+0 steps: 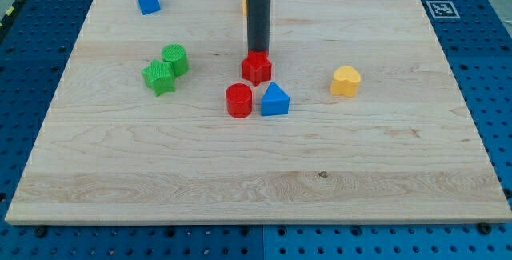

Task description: Move the green star closer to red star

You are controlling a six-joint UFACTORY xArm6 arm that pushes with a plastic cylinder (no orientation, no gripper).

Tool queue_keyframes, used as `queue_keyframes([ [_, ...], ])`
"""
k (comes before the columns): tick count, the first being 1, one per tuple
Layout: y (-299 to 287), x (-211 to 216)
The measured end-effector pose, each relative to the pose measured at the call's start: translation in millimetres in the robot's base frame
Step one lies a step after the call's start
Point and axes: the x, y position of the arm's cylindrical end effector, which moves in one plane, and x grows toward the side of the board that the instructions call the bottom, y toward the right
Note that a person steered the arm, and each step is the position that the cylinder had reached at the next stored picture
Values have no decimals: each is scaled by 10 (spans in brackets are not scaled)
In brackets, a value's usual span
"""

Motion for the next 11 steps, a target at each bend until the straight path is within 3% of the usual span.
queue_keyframes([
  [2, -98, 50],
  [3, -376, -170],
  [5, -1569, -566],
  [6, -2023, -250],
  [8, -1909, 619],
  [10, -1286, 746],
  [11, -1413, 778],
])
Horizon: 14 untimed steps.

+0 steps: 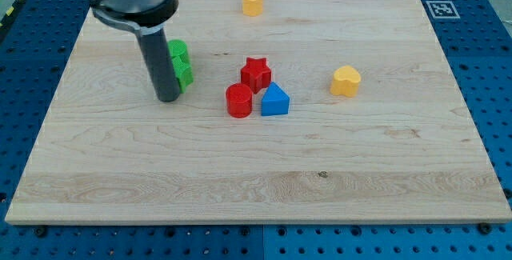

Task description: Move the green star closer to red star

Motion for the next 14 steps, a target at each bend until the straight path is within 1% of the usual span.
queue_keyframes([
  [1, -363, 24],
  [2, -472, -94],
  [3, 0, -124],
  [4, 110, -125],
  [7, 175, -42],
  [8, 385, -43],
  [9, 416, -85],
  [10, 606, -154],
  [11, 655, -130],
  [12, 207, -40],
  [13, -248, -188],
  [14, -33, -440],
])
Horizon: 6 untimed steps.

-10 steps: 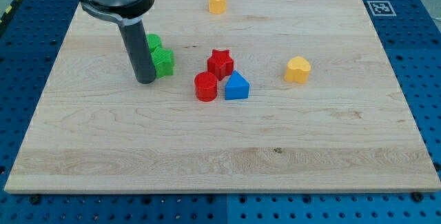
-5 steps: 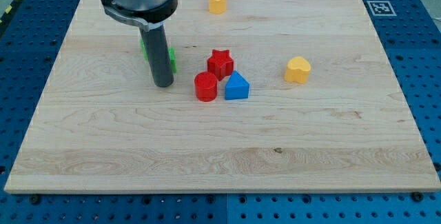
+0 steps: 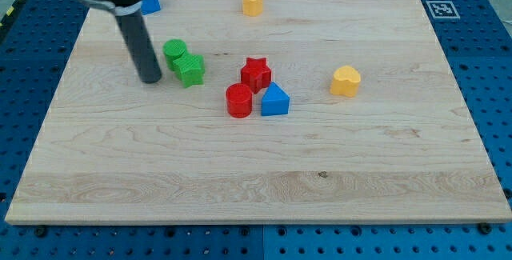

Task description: Move the green star closer to red star

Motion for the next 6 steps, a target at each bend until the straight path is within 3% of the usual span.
queue_keyframes([
  [1, 368, -7],
  [5, 768, -27],
  [6, 844, 164],
])
